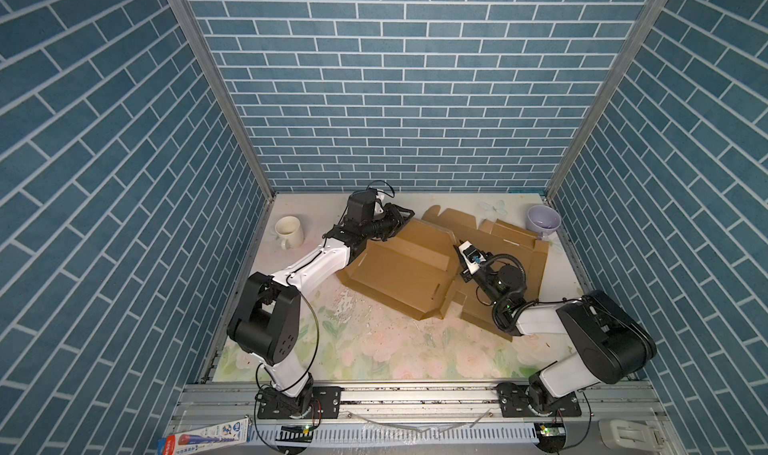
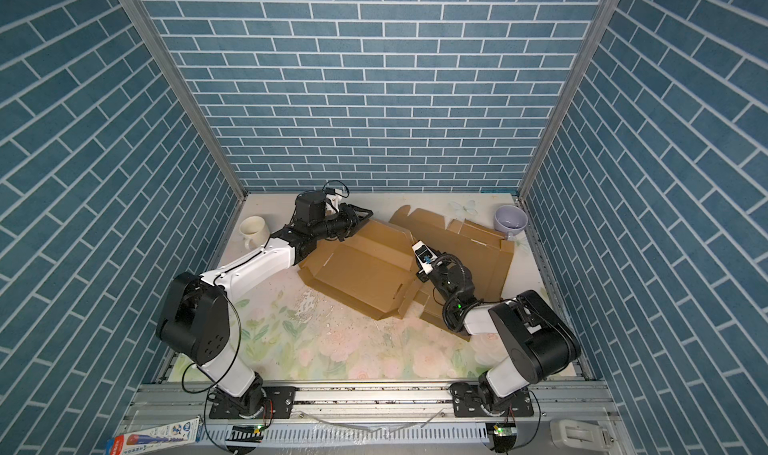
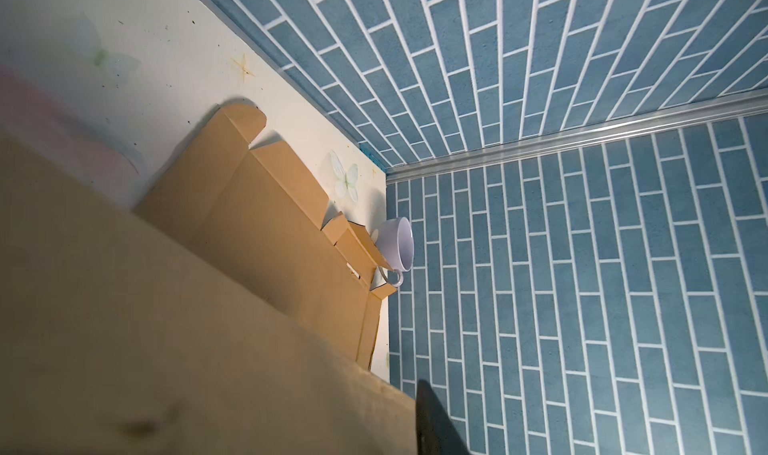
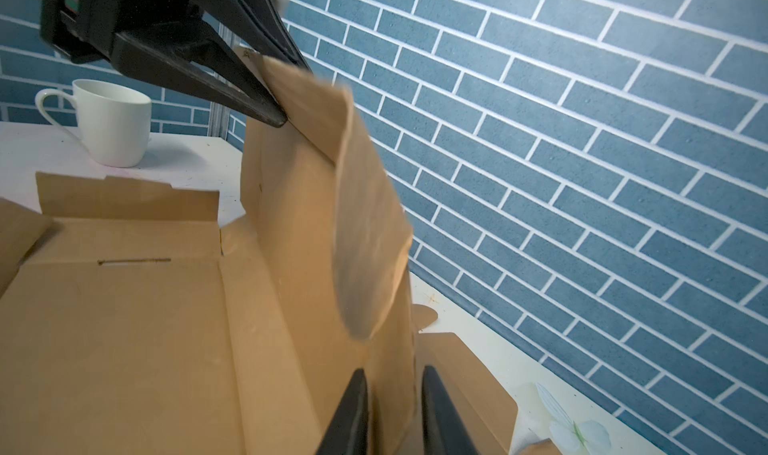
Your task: Fold the paper box
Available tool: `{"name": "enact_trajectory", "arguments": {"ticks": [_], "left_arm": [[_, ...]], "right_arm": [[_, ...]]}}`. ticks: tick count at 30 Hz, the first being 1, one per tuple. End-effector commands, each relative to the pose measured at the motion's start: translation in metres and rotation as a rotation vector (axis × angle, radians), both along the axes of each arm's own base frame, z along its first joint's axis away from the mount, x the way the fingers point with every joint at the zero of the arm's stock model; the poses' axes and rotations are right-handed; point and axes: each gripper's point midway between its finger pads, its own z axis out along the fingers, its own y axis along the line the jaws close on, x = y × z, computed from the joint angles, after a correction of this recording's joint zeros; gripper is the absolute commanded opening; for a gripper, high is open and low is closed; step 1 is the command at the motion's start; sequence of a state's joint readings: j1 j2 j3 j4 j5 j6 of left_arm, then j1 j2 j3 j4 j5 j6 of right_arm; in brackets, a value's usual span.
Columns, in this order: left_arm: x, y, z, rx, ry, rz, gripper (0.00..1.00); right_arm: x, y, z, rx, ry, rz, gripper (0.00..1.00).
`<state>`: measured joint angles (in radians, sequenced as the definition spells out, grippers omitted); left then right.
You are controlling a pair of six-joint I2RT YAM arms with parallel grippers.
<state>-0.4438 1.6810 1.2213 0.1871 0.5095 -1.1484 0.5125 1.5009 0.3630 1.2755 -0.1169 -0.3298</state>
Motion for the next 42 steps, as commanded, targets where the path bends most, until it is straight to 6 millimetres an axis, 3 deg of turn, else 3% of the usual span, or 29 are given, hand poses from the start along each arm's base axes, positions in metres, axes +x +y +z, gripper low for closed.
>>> {"name": "enact_trajectory", "arguments": {"ticks": [1,5,8,12,18,29,35,42], "left_arm": [[-0.002,0.003,0.024,-0.052,-0.059,0.015,0.29],[-0.004,0.005,0.022,-0.055,-0.055,0.023,0.27],[-0.004,0.006,0.020,-0.056,-0.054,0.024,0.26],[-0.006,0.002,0.017,-0.055,-0.052,0.018,0.25],[-0.015,-0.007,0.018,-0.044,-0.060,0.006,0.25],[-0.028,-0.014,0.016,-0.042,-0.054,-0.010,0.26],[-0.032,-0.019,0.016,-0.042,-0.050,-0.022,0.26],[-0.040,-0.013,0.024,-0.021,-0.067,-0.035,0.30]], "right_arm": [[-0.020,0.003,-0.008,0.022,0.108,0.052,0.31],[-0.041,-0.001,-0.004,-0.016,0.282,0.072,0.40],[-0.058,-0.012,0.015,-0.072,0.389,0.056,0.45],[-0.077,-0.015,0.057,-0.124,0.461,0.094,0.48],[-0.065,0.006,0.081,-0.240,0.552,0.147,0.56],[-0.022,0.049,0.067,-0.493,0.545,0.181,0.57],[0.011,0.063,0.054,-0.577,0.491,0.134,0.47],[0.014,0.071,0.036,-0.645,0.462,0.193,0.14]]}}
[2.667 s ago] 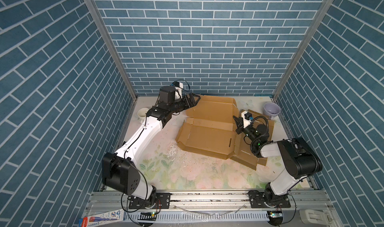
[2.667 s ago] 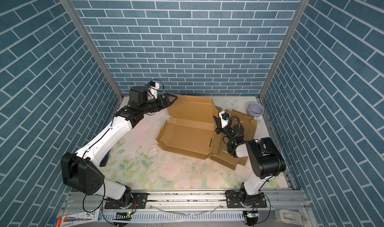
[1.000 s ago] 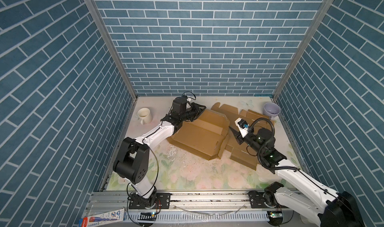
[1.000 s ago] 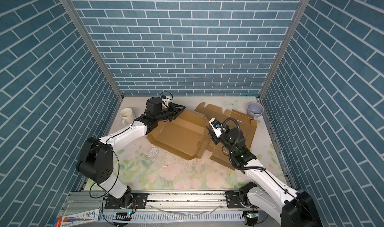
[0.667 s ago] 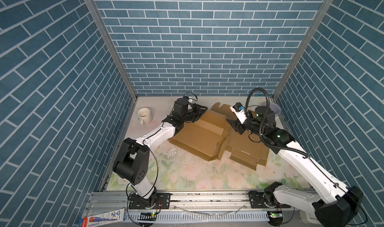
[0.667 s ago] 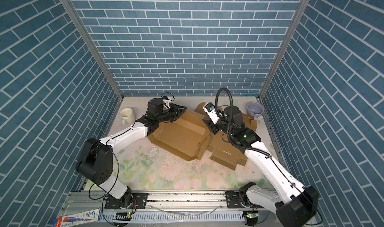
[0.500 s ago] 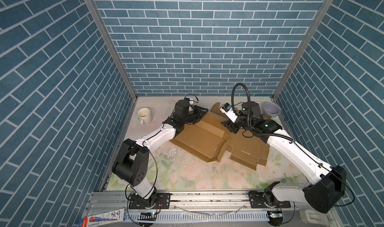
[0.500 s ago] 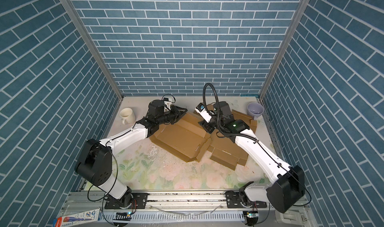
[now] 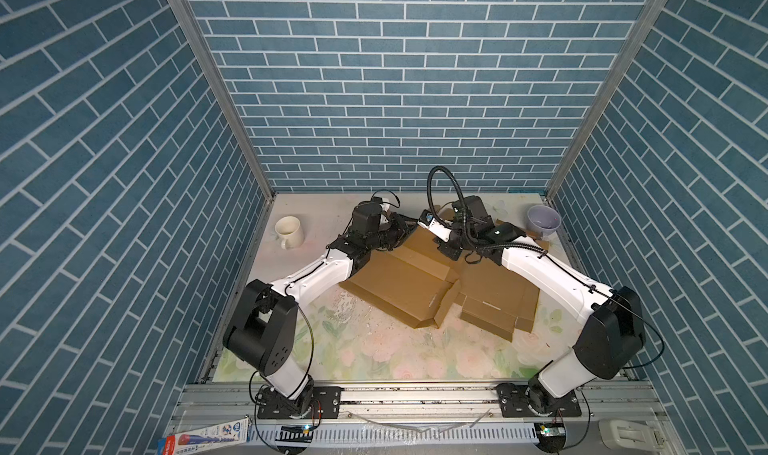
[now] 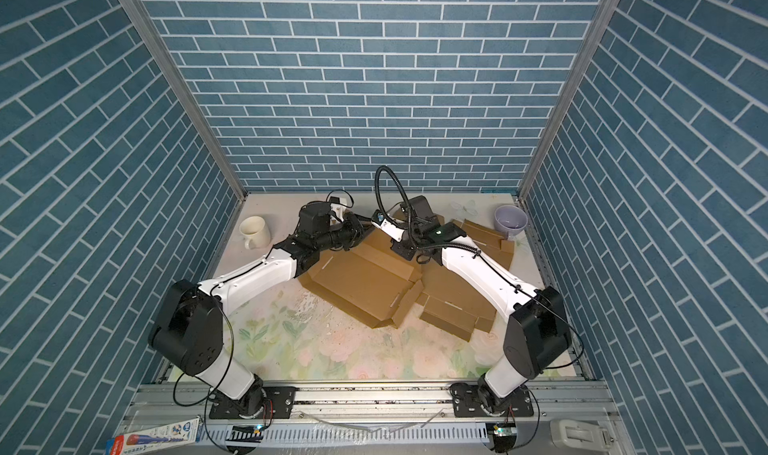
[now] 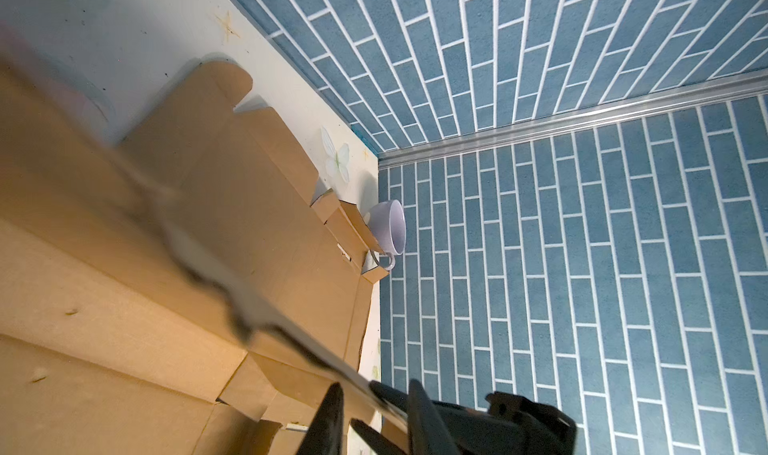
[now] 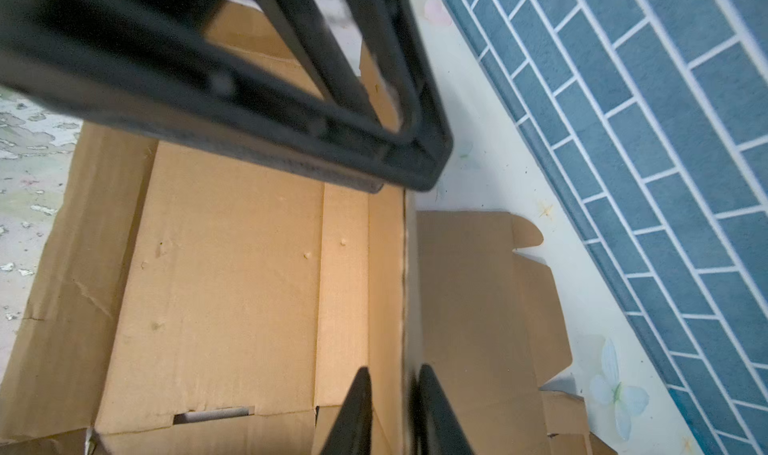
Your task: Fold the paper box
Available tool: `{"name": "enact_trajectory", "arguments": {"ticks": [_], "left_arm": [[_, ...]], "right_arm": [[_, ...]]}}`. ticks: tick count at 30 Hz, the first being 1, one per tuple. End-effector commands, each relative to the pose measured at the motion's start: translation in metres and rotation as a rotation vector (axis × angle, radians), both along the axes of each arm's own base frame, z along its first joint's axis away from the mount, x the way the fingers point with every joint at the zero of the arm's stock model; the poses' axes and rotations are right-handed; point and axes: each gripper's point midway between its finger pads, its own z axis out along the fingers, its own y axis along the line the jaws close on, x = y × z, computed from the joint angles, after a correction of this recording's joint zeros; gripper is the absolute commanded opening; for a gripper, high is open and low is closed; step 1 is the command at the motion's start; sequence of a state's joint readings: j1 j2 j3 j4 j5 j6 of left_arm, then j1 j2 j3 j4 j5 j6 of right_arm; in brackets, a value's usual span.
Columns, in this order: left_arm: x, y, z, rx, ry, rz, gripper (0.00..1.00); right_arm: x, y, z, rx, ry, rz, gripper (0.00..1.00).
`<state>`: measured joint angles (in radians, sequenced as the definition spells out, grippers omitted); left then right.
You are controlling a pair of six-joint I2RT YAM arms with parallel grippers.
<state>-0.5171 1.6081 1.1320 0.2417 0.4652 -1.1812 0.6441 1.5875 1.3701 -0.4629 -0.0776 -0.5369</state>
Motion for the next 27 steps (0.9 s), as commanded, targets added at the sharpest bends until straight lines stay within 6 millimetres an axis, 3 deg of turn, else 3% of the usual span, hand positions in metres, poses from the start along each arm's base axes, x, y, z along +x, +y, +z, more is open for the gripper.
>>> {"name": "enact_trajectory", "arguments": {"ticks": [1,4,8,11,13,16,19,22,27], "left_arm": [[-0.011,0.007,0.022,0.010,-0.063,-0.018,0.32],[-0.020,0.020,0.032,0.058,-0.105,-0.032,0.47],[-0.037,0.056,0.052,0.143,-0.179,-0.052,0.62],[-0.050,0.095,0.061,0.207,-0.244,-0.032,0.65],[-0.058,0.122,0.060,0.241,-0.281,0.002,0.60],[-0.066,0.170,0.038,0.438,-0.297,0.092,0.45],[-0.071,0.202,0.010,0.666,-0.276,0.131,0.44],[-0.071,0.218,-0.011,0.813,-0.236,0.117,0.65],[-0.074,0.232,-0.038,0.949,-0.178,0.071,0.79]], "right_arm": [[0.002,0.004,0.015,-0.013,-0.082,0.066,0.09],[-0.003,0.007,0.019,-0.001,-0.104,0.111,0.00],[-0.003,0.006,0.025,-0.004,-0.133,0.148,0.00],[-0.001,-0.001,0.039,0.023,-0.154,0.155,0.00],[-0.002,-0.006,0.051,0.061,-0.169,0.163,0.00],[-0.008,-0.010,0.071,0.125,-0.194,0.200,0.00],[-0.018,-0.013,0.080,0.126,-0.226,0.265,0.00],[-0.020,-0.020,0.084,0.099,-0.247,0.264,0.00],[-0.028,-0.026,0.100,0.068,-0.266,0.287,0.00]]}}
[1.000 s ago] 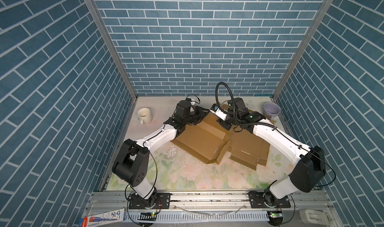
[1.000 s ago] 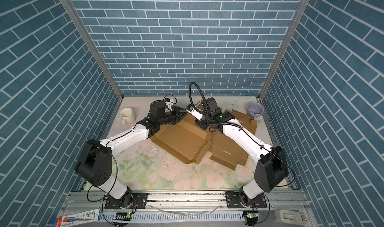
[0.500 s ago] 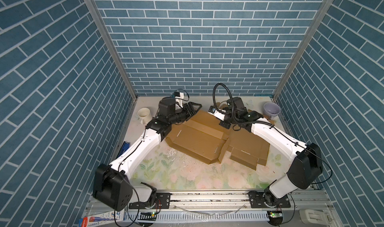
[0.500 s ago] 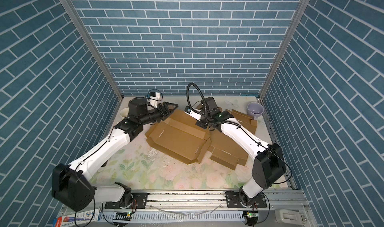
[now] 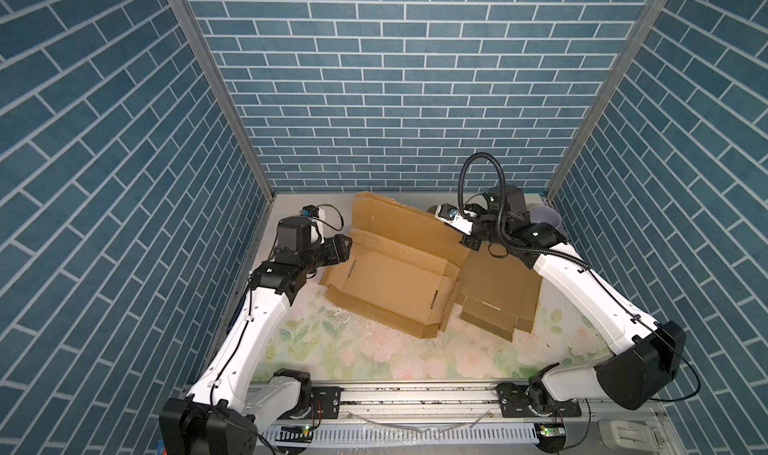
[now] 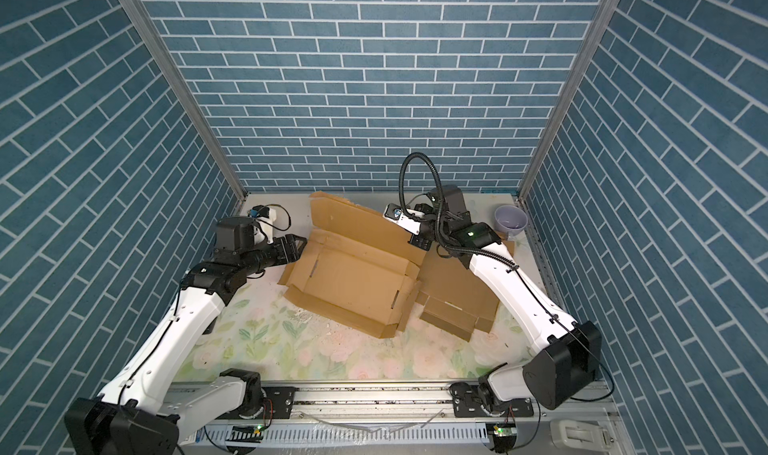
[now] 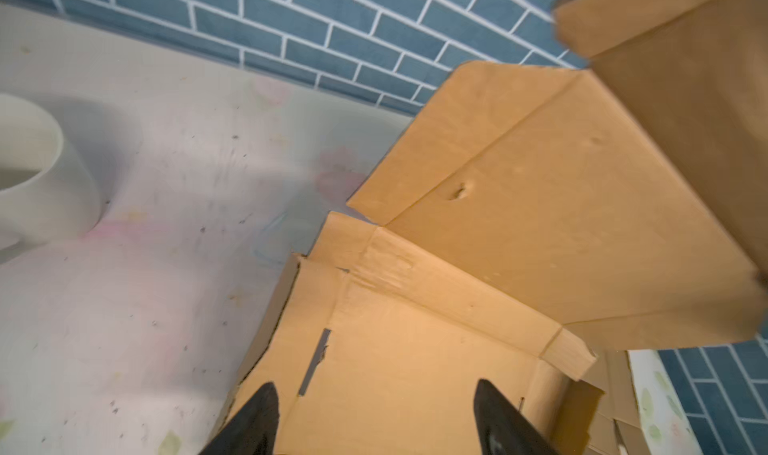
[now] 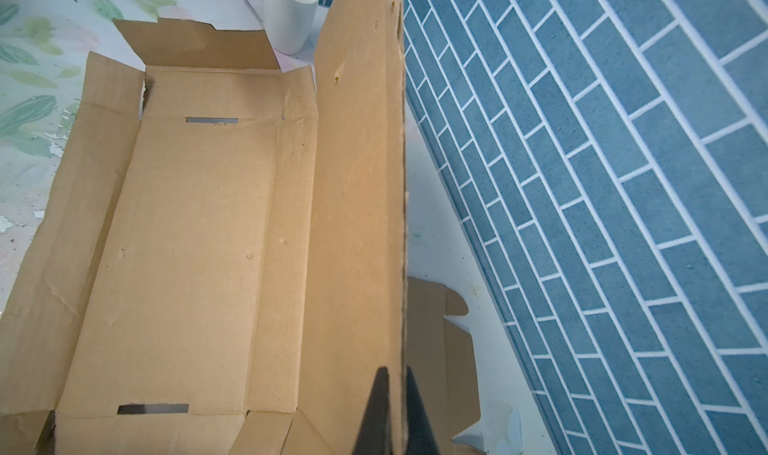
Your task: Fold the paper box
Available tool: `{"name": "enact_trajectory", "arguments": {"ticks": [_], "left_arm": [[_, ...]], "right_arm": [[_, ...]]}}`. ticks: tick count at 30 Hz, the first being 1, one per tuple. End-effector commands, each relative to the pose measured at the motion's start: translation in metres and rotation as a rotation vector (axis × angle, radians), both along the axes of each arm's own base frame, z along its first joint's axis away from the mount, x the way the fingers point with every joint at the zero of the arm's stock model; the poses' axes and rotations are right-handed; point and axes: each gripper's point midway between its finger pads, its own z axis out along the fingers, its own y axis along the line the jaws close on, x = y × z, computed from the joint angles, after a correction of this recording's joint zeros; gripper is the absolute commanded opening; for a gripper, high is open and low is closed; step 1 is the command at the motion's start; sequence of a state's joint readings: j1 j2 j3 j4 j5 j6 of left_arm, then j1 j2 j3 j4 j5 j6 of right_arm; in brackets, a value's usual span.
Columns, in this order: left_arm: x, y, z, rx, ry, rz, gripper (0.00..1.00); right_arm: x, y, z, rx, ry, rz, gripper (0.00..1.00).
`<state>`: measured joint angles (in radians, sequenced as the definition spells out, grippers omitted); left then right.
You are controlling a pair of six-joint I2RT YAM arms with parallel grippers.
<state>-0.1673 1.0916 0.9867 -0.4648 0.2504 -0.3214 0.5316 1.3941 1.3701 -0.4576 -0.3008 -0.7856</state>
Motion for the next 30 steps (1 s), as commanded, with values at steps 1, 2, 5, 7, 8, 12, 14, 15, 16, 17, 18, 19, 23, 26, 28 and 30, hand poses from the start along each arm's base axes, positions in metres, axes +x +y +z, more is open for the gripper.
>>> {"name": "enact_trajectory", "arguments": {"ticks": [1,2,5,7,8,12,14,15,16,17,18,19,23,26,28,30], "left_arm": [[-0.010,0.019,-0.035,0.180,0.098,-0.019,0.79],[-0.011,0.020,-0.043,0.195,0.121,-0.022,0.80],[-0.013,0.027,-0.067,0.244,0.196,-0.011,0.80],[-0.012,0.024,-0.082,0.230,0.224,-0.023,0.80],[-0.012,0.020,-0.087,0.215,0.238,-0.034,0.80],[-0.010,0.015,-0.112,0.188,0.310,-0.047,0.76],[-0.008,0.016,-0.120,0.193,0.330,-0.038,0.74],[-0.006,0.016,-0.124,0.197,0.339,-0.036,0.72],[-0.005,0.016,-0.126,0.199,0.344,-0.035,0.71],[-0.004,0.016,-0.130,0.198,0.352,-0.035,0.68],[-0.003,0.016,-0.133,0.199,0.356,-0.033,0.65],[-0.002,0.015,-0.135,0.195,0.359,-0.033,0.62],[0.001,0.009,-0.141,0.150,0.369,-0.034,0.36],[0.005,0.004,-0.139,0.107,0.351,-0.024,0.20],[0.009,0.003,-0.136,0.089,0.330,-0.015,0.14],[0.014,0.001,-0.131,0.069,0.297,-0.006,0.10]], "right_arm": [[-0.012,-0.001,0.015,-0.035,-0.042,0.071,0.00],[-0.013,-0.002,0.015,-0.043,-0.042,0.075,0.00],[-0.015,-0.005,0.012,-0.077,-0.047,0.087,0.00],[-0.015,-0.007,0.014,-0.082,-0.061,0.083,0.00],[-0.017,-0.008,0.015,-0.081,-0.065,0.085,0.00],[-0.024,-0.008,0.026,-0.064,-0.072,0.103,0.00],[-0.027,-0.009,0.029,-0.065,-0.064,0.114,0.00],[-0.030,-0.009,0.031,-0.062,-0.060,0.122,0.00],[-0.031,-0.010,0.034,-0.055,-0.058,0.127,0.00],[-0.033,-0.010,0.037,-0.049,-0.055,0.132,0.00],[-0.035,-0.010,0.039,-0.045,-0.053,0.137,0.00],[-0.037,-0.010,0.042,-0.041,-0.055,0.140,0.00],[-0.045,-0.013,0.056,-0.019,-0.066,0.152,0.00],[-0.058,-0.013,0.066,0.016,-0.054,0.174,0.00],[-0.069,-0.012,0.073,0.053,-0.037,0.194,0.00],[-0.080,-0.011,0.077,0.083,-0.011,0.216,0.00]]}}
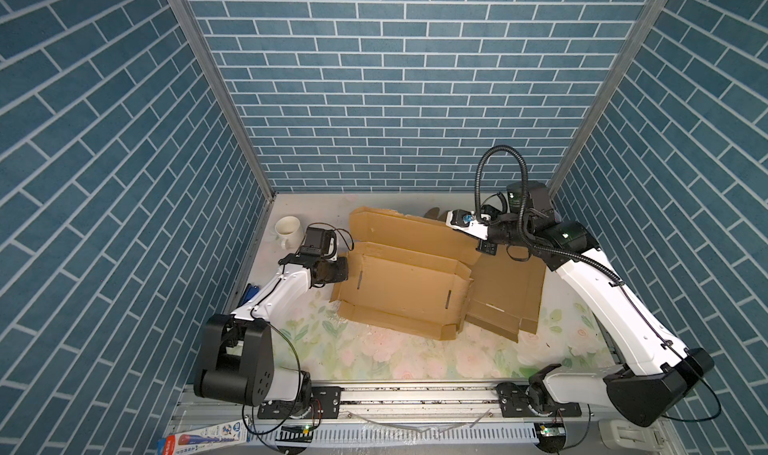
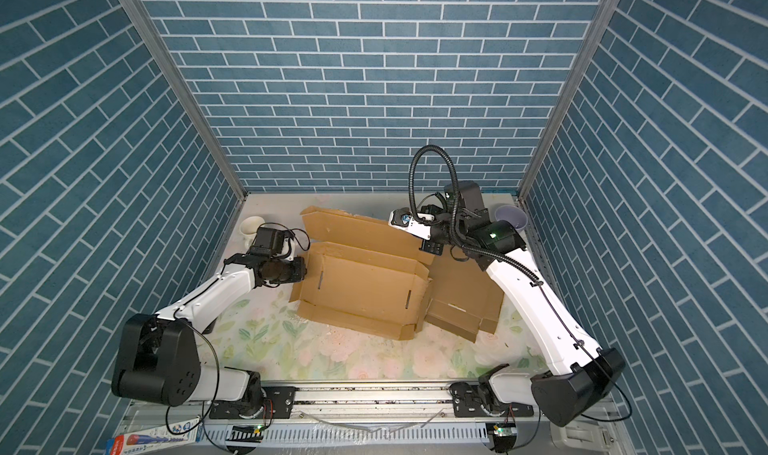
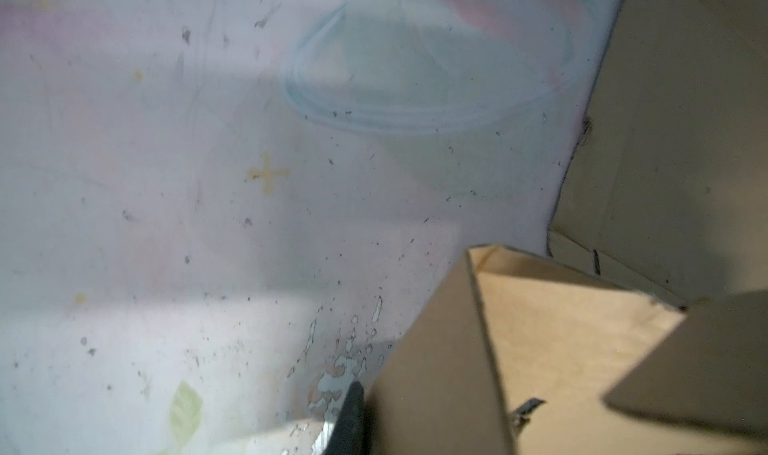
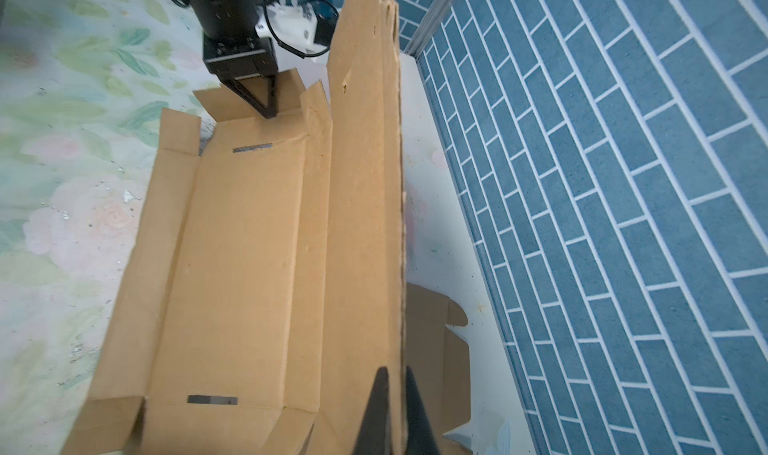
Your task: Fold the paper box
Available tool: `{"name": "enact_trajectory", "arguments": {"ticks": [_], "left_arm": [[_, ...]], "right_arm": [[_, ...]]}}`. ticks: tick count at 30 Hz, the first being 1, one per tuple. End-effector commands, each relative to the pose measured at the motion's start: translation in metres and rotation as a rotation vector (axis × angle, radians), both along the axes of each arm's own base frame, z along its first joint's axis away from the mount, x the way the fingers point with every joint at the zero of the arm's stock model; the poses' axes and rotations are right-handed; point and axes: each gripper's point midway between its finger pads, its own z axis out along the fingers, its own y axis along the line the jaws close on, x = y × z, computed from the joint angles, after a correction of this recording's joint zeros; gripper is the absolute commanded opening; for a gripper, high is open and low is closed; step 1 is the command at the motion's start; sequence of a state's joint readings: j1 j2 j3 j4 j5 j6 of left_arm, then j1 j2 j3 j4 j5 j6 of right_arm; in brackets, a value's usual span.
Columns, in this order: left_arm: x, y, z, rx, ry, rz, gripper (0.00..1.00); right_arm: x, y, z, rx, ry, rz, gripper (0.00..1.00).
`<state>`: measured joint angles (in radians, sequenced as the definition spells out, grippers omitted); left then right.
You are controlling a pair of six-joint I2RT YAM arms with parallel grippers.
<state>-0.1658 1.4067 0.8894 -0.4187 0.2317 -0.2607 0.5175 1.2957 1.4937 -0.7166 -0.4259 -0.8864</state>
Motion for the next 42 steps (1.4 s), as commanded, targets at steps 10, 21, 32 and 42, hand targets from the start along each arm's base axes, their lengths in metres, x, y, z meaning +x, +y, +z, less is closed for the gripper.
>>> {"name": "enact_trajectory", "arguments": {"ticks": [10,21,32,42], "left_arm": [[0.022,-0.010,0.019,-0.062,-0.071,0.057,0.08],[0.006,-0.009,0.002,-0.020,0.043,0.045,0.15],[0.017,-0.013,0.010,-0.037,0.024,0.047,0.16],[0.020,-0.012,0.000,-0.038,0.045,0.074,0.16]], "right_arm": [[-0.045,0.003,0.007,0.049,0.114,0.047,0.00],[-0.015,0.006,-0.008,-0.010,0.154,-0.036,0.00],[-0.022,0.006,0.010,0.084,0.341,-0.062,0.00],[-0.033,0.013,-0.020,0.096,0.538,-0.064,0.00]]}}
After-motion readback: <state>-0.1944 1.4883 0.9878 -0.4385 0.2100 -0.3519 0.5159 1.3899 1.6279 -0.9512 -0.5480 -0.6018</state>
